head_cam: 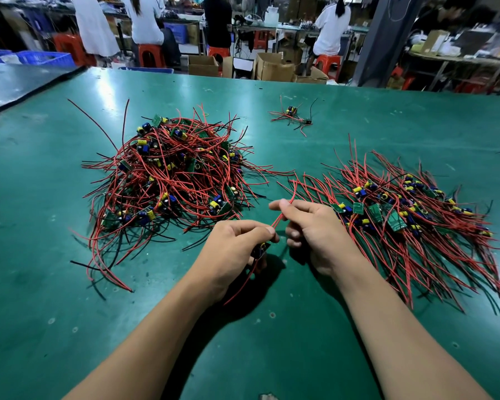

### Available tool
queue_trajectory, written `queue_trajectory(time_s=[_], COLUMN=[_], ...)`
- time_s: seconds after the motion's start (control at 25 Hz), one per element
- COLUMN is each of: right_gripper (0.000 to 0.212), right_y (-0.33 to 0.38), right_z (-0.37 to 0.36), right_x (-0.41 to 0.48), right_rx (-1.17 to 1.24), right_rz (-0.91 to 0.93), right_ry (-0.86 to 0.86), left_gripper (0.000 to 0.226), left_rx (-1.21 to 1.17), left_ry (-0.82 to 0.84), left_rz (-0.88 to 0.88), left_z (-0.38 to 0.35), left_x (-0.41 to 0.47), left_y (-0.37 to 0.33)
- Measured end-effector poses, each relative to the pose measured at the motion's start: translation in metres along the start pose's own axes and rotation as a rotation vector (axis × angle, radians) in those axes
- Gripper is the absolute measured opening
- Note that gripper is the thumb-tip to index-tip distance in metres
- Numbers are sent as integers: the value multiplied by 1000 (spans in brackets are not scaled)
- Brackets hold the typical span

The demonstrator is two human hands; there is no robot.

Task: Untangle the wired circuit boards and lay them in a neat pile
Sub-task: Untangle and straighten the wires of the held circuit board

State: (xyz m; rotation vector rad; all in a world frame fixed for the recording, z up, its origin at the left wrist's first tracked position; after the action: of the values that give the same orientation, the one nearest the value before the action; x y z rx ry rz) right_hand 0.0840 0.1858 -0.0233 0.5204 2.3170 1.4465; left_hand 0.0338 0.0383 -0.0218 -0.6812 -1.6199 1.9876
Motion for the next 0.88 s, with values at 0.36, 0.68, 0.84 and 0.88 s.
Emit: queue_trajectory(time_s=[0.36,0.68,0.84,0.88], right_gripper=[21,33,30,31], right_y=[5,14,15,13], right_z=[1,-7,-9,-10], right_x=[5,4,0,-2], right_rx=[19,647,390,260], right_rz=[193,-212,-112,-67], right_ry=[-288,-171,-158,-146], left_gripper=[20,15,20,21], left_rx=[86,119,88,62], left_ry=[127,154,106,80], left_rz=[-22,-17,-11,-11], left_z=[-2,-3,-2,-2], left_x=[-4,-5,-3,-2], left_y=[-2,0,0,0])
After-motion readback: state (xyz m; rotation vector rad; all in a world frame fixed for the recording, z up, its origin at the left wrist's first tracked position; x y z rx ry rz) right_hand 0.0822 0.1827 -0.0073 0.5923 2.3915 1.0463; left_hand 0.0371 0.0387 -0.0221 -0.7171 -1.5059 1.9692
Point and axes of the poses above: each hand's wrist, its own x-axis towards the middle knuckle, its own z-axis out of the back of the hand, y = z × x, the point moved 2 cm from there along x, towards the middle knuckle, and after that the axes turned 14 degrees about x, right-handed, at the moved point
